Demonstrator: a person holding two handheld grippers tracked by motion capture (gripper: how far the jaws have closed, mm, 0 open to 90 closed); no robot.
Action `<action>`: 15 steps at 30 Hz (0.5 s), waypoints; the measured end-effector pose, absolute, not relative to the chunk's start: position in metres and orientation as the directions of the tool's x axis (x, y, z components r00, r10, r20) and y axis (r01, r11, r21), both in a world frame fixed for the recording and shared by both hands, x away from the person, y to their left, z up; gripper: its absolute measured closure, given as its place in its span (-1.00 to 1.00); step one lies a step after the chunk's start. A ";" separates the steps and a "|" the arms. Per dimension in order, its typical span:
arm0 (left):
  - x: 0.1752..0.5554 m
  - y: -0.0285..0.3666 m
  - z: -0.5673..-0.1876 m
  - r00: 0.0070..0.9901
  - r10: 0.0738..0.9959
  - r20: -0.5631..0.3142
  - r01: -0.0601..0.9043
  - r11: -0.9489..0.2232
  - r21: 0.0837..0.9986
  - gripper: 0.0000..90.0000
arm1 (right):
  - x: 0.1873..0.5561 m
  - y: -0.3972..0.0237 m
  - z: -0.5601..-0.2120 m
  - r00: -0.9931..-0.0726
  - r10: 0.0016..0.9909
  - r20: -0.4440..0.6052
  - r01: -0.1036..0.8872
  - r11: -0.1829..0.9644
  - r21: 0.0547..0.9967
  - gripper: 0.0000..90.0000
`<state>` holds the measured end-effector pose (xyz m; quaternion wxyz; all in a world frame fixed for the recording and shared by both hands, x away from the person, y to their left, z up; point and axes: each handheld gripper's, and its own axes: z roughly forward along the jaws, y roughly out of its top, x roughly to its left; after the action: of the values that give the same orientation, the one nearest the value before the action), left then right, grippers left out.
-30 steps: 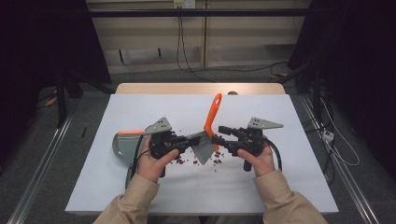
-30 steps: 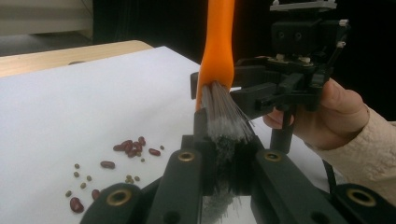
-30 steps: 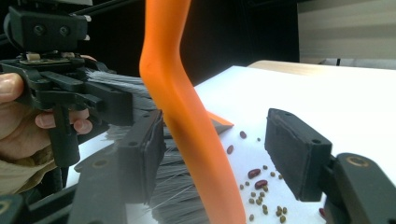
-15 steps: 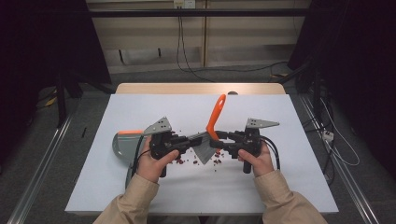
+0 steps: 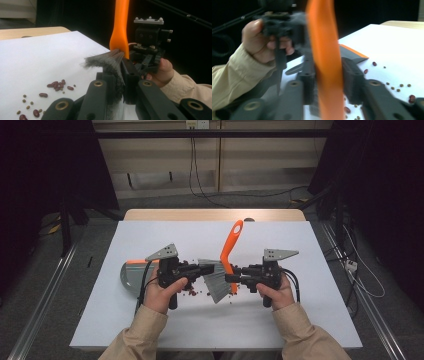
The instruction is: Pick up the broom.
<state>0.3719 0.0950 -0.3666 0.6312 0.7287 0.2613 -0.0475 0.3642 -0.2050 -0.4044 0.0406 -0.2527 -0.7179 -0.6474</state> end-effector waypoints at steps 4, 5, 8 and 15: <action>0.373 0.095 -0.368 0.863 0.345 -0.370 0.418 -0.075 0.905 0.69 | 0.362 -0.205 -0.400 -0.870 0.336 0.360 0.403 0.066 0.913 0.55; 0.373 0.095 -0.368 0.861 0.356 -0.364 0.416 -0.079 0.906 0.62 | 0.362 -0.206 -0.399 -0.867 0.339 0.364 0.408 0.066 0.910 0.55; 0.375 0.098 -0.368 0.850 0.394 -0.348 0.412 -0.087 0.907 0.47 | 0.362 -0.209 -0.396 -0.854 0.377 0.358 0.415 0.079 0.907 0.56; 0.377 0.105 -0.367 0.843 0.464 -0.272 0.362 -0.115 0.925 0.09 | 0.364 -0.228 -0.390 -0.793 0.497 0.353 0.453 0.094 0.886 0.56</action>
<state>0.3769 0.1048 -0.3672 0.6048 0.7455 0.2768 0.0423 0.3637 -0.2281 -0.3897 -0.0182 -0.3213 -0.7393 -0.5915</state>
